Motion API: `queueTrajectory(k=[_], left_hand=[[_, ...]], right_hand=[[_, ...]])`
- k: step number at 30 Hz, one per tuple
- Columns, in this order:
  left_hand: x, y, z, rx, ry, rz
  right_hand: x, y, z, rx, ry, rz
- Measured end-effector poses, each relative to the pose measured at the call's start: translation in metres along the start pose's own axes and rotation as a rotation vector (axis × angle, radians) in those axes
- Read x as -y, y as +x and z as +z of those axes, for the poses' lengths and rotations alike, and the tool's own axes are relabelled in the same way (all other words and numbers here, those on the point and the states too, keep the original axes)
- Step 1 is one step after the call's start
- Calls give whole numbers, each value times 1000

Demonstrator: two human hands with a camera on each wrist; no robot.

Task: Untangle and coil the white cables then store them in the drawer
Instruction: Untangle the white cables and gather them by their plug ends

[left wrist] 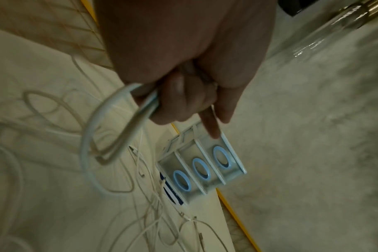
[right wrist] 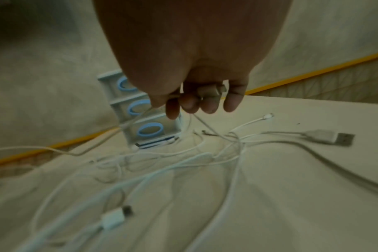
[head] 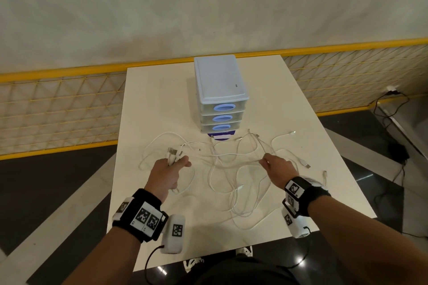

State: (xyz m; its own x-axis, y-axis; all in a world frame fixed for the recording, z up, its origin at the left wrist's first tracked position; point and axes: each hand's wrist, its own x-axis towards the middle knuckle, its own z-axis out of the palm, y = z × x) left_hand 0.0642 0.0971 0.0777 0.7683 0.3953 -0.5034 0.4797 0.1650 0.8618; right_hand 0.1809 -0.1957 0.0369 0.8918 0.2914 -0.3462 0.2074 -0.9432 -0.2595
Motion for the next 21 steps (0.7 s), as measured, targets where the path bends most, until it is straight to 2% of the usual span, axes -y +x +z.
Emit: queueTrajectory(k=[4, 7, 10, 12, 17, 21], left_hand=[[-5, -4, -15, -74, -341, 47], [-7, 0, -24, -167, -493, -13], [-4, 1, -27, -170, -490, -26], [-2, 2, -26, -159, -480, -26], [0, 14, -24, -207, -452, -36], [0, 27, -27, -257, -447, -59]], right_hand=[[-15, 0, 6, 71, -187, 12], [0, 1, 7, -42, -132, -2], [34, 10, 9, -100, -59, -109], [61, 22, 14, -64, -7, -163], [107, 66, 25, 85, 70, -113], [118, 90, 32, 172, -51, -102]])
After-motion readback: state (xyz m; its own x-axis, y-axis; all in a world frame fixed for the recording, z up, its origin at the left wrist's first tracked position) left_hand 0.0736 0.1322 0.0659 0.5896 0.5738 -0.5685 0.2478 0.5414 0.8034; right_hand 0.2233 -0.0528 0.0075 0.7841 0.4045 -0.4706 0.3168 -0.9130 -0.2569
